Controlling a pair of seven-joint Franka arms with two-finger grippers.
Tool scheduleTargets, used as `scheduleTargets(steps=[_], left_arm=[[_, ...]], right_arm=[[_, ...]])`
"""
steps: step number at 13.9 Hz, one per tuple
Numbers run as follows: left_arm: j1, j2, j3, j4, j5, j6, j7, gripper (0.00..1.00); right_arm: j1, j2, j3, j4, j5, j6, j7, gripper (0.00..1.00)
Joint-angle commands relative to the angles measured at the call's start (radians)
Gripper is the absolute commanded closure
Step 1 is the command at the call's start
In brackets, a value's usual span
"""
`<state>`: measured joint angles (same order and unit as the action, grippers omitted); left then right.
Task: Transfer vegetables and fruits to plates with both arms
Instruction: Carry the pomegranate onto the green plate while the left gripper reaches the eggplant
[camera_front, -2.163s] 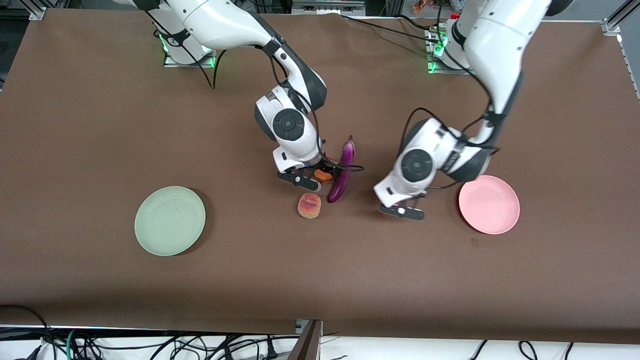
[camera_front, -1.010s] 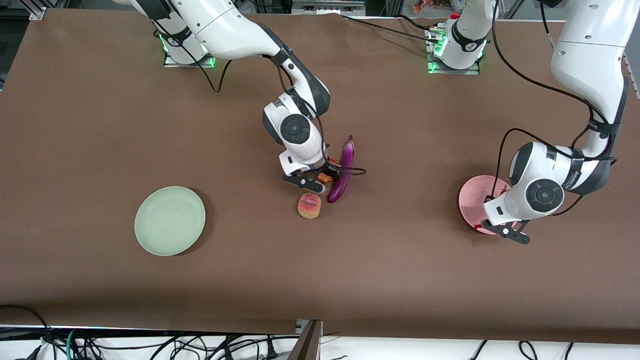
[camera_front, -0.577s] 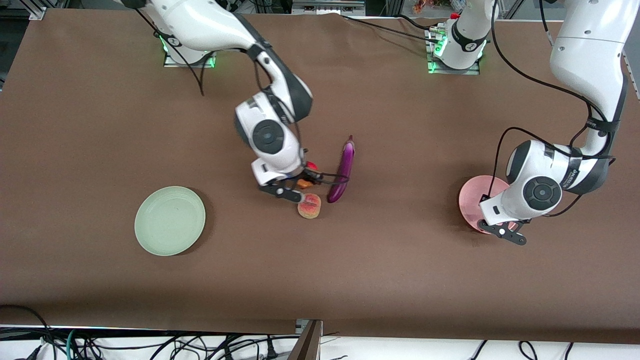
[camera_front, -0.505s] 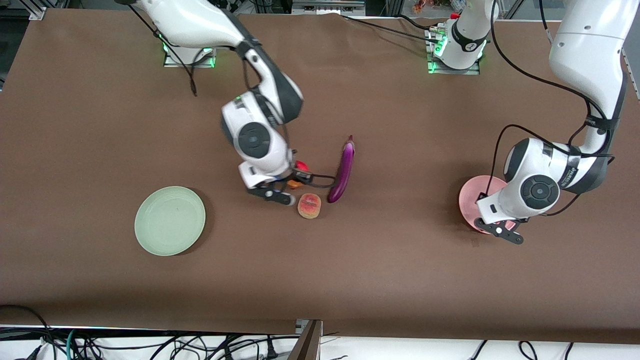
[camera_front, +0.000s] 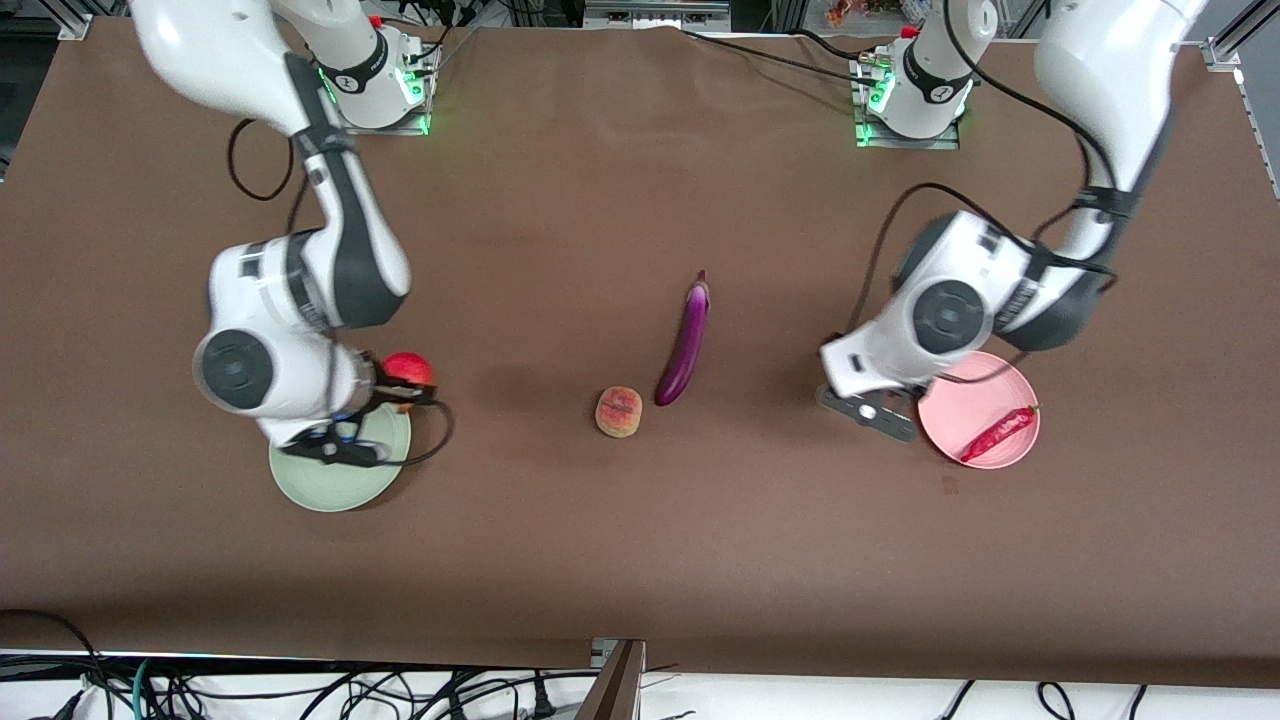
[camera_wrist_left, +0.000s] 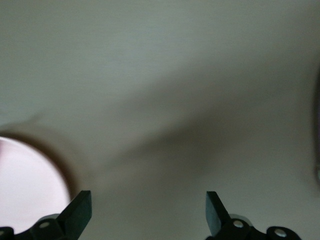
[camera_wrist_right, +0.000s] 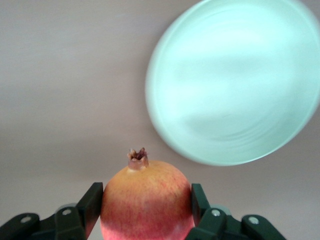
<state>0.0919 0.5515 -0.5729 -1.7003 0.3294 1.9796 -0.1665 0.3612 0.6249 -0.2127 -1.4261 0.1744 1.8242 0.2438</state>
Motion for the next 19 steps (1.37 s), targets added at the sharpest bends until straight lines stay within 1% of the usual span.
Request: scheduleTargets(steps=[1, 2, 4, 6, 7, 9, 10, 11, 12, 13, 14, 15, 16, 17, 19], left_arm=[[-0.136, 0.059, 0.005, 0.019, -0.012, 0.017, -0.201, 0.0], [-0.196, 0.095, 0.005, 0.043, -0.012, 0.072, -0.314, 0.0], [-0.274, 0.151, 0.01, 0.05, 0.003, 0.192, -0.488, 0.0], [-0.304, 0.182, 0.031, 0.05, 0.008, 0.264, -0.512, 0.0], [-0.313, 0.197, 0.031, 0.05, 0.007, 0.3, -0.524, 0.0], [-0.333, 0.214, 0.051, 0.048, 0.007, 0.327, -0.524, 0.0], [-0.333, 0.223, 0.056, 0.048, 0.007, 0.337, -0.524, 0.08], [-0.343, 0.229, 0.056, 0.047, 0.007, 0.344, -0.524, 0.32], [-0.357, 0.237, 0.062, 0.047, 0.007, 0.344, -0.525, 0.49], [-0.363, 0.235, 0.079, 0.045, 0.007, 0.344, -0.524, 0.63], [-0.363, 0.237, 0.081, 0.045, 0.008, 0.344, -0.521, 0.76], [-0.363, 0.235, 0.081, 0.045, 0.007, 0.343, -0.521, 0.89], [-0.357, 0.232, 0.081, 0.044, 0.007, 0.341, -0.522, 0.95], [-0.35, 0.228, 0.081, 0.044, 0.007, 0.331, -0.522, 1.0], [-0.337, 0.206, 0.085, 0.045, 0.007, 0.292, -0.521, 1.0]], right_arm=[[-0.103, 0.057, 0.01, -0.004, -0.009, 0.004, -0.124, 0.62], [-0.143, 0.081, 0.01, -0.005, -0.009, 0.027, -0.159, 0.62], [-0.175, 0.11, 0.01, -0.011, -0.009, 0.072, -0.221, 0.62], [-0.179, 0.128, 0.01, -0.014, -0.01, 0.105, -0.228, 0.62], [-0.179, 0.139, 0.01, -0.014, -0.019, 0.133, -0.232, 0.62], [-0.188, 0.153, 0.01, -0.016, -0.059, 0.171, -0.254, 0.62], [-0.195, 0.154, 0.01, -0.016, -0.068, 0.182, -0.264, 0.61], [-0.2, 0.157, 0.01, -0.016, -0.069, 0.185, -0.274, 0.61], [-0.2, 0.162, 0.01, -0.016, -0.069, 0.187, -0.278, 0.57], [-0.2, 0.161, 0.01, -0.013, -0.067, 0.19, -0.278, 0.22], [-0.197, 0.154, 0.01, -0.008, -0.067, 0.187, -0.279, 0.0], [-0.191, 0.147, 0.012, -0.002, -0.062, 0.182, -0.284, 0.0], [-0.18, 0.13, 0.016, 0.007, -0.061, 0.178, -0.279, 0.0], [-0.156, 0.109, 0.021, 0.009, -0.061, 0.169, -0.27, 0.0], [-0.081, 0.087, 0.015, 0.015, -0.059, 0.158, -0.236, 0.0]])
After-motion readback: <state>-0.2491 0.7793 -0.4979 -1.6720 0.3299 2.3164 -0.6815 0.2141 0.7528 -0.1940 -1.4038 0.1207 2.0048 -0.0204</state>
